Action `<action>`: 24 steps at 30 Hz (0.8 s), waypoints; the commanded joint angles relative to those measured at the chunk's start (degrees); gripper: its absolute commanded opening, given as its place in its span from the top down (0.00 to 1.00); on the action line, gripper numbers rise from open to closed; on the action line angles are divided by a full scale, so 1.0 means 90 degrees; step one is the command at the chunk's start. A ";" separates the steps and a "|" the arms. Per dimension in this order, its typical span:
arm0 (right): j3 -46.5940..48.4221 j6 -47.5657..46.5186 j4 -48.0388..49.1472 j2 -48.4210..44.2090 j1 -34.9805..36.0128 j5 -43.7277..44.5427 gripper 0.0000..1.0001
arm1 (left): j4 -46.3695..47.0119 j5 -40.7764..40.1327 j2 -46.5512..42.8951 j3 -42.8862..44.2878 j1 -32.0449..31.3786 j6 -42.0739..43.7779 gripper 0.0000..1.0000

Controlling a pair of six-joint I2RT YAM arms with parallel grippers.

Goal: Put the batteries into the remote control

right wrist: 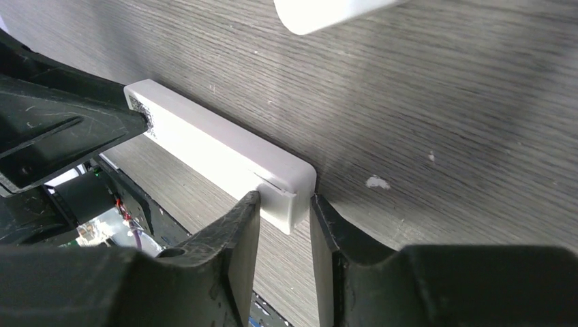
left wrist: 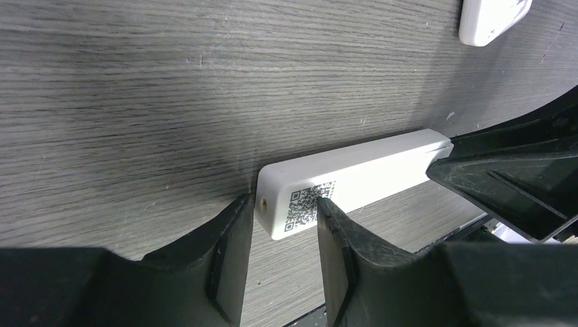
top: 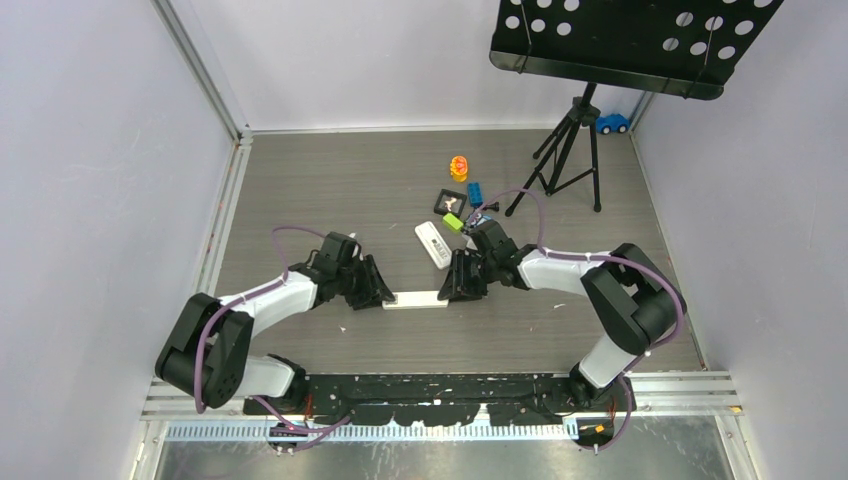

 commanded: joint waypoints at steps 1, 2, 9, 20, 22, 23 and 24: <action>0.0039 -0.0025 0.0225 0.0152 -0.0004 -0.0092 0.65 | -0.0005 0.0021 0.0035 0.0182 -0.0016 0.0146 0.59; 0.0022 -0.0028 0.0226 0.0172 -0.0004 -0.0073 0.67 | -0.0002 0.0026 0.0044 0.0190 -0.0016 0.0146 0.59; -0.0143 0.0011 0.0224 0.0125 -0.0005 0.0166 0.73 | -0.0022 0.0021 0.0095 0.0195 -0.0016 0.0146 0.59; -0.0205 0.0016 0.0015 -0.0085 0.0070 0.0563 0.64 | -0.0007 0.0061 0.0110 0.0174 -0.0016 0.0136 0.59; -0.0121 -0.0043 -0.0186 -0.0160 0.0120 0.0735 0.61 | 0.0003 0.0062 0.0130 0.0169 -0.0016 0.0136 0.59; -0.0089 -0.0068 -0.0270 -0.0185 0.0154 0.0827 0.60 | 0.0011 0.0060 0.0142 0.0173 -0.0016 0.0134 0.60; -0.0049 -0.0093 -0.0346 -0.0201 0.0206 0.0916 0.60 | 0.0019 0.0062 0.0152 0.0173 -0.0016 0.0136 0.60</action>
